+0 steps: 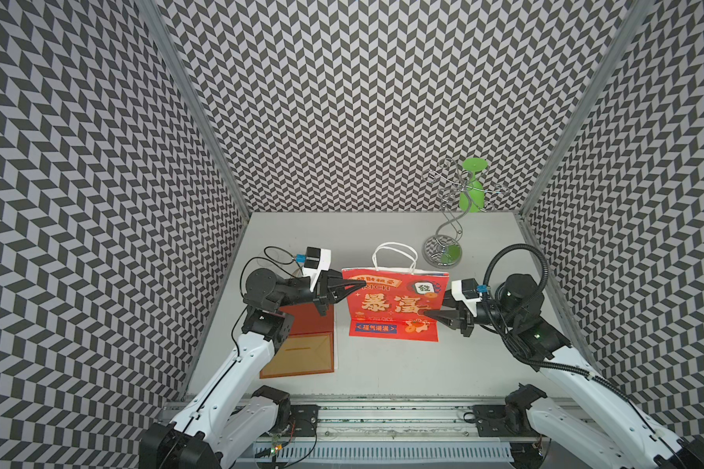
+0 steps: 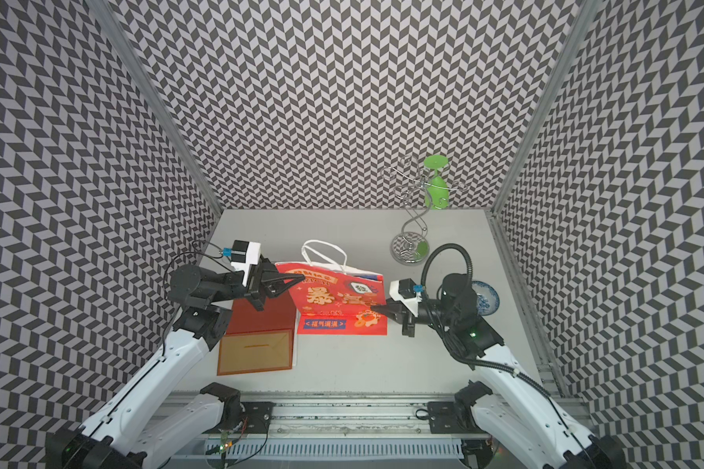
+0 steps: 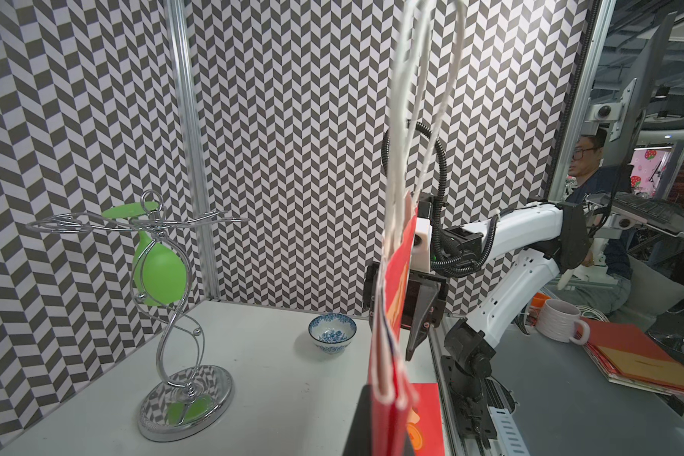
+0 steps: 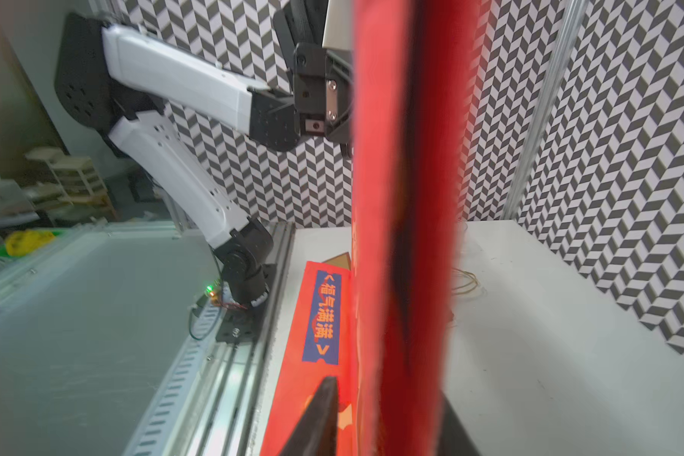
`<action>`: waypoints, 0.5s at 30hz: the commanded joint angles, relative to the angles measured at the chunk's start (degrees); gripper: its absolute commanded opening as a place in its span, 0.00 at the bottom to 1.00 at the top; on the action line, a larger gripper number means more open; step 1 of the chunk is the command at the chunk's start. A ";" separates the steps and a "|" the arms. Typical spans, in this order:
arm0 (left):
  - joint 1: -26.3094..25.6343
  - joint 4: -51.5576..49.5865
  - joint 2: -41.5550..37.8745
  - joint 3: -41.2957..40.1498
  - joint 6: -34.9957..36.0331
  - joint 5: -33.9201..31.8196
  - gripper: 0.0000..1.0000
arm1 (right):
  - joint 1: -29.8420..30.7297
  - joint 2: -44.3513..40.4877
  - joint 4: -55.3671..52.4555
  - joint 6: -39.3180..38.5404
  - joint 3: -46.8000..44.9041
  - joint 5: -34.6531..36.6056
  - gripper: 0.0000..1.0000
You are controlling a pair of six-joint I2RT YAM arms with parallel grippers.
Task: Put away the paper bag
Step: Press the paper bag.
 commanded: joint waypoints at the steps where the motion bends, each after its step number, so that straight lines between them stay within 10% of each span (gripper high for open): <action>1: 0.47 0.25 -1.25 3.02 -1.66 0.14 0.00 | -0.17 -0.64 0.03 -1.76 -0.87 0.85 0.45; 15: 0.61 -0.93 -2.02 5.06 -2.11 -0.65 0.00 | 0.07 -1.19 0.64 -0.92 -2.15 -1.83 0.00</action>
